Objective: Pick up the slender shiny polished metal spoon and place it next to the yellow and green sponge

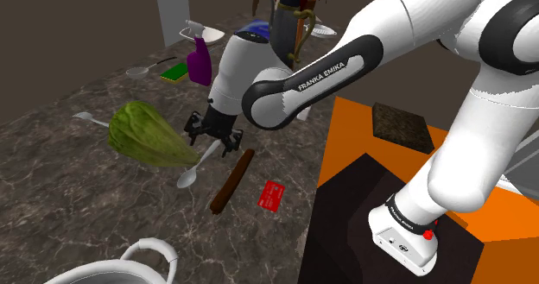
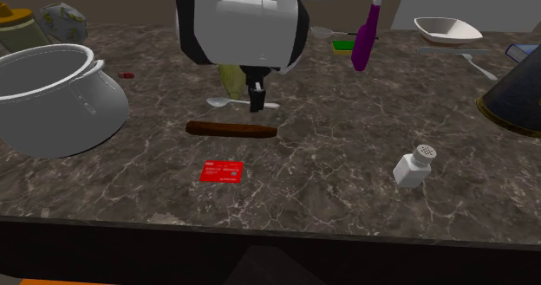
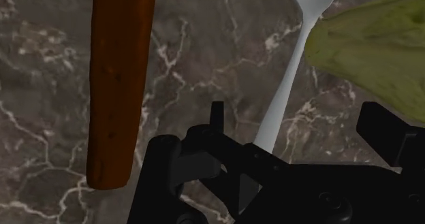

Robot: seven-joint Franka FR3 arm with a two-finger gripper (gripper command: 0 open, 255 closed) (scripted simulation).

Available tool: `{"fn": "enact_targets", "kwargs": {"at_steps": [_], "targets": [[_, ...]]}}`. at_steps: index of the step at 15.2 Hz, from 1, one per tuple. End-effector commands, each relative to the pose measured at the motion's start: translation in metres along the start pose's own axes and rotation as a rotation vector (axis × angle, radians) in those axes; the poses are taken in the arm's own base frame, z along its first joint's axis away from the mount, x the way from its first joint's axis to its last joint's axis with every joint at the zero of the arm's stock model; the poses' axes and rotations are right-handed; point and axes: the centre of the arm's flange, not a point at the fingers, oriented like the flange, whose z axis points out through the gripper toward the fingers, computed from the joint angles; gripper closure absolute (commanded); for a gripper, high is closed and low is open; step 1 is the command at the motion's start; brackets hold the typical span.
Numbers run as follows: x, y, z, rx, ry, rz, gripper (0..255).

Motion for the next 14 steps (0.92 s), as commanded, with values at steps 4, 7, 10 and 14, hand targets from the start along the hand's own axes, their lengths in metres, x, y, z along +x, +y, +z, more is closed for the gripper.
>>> {"fn": "enact_targets", "kwargs": {"at_steps": [4, 7, 10, 14], "targets": [[-0.0009, 0.0009, 0.0145, -0.002, -0.001, -0.001, 0], [-0.0009, 0.0009, 0.0145, -0.002, -0.001, -0.001, 0], [-0.0009, 0.0009, 0.0145, -0.002, -0.001, -0.001, 255], [-0.0009, 0.0009, 0.0145, -0.002, -0.001, -0.001, 255]]}}
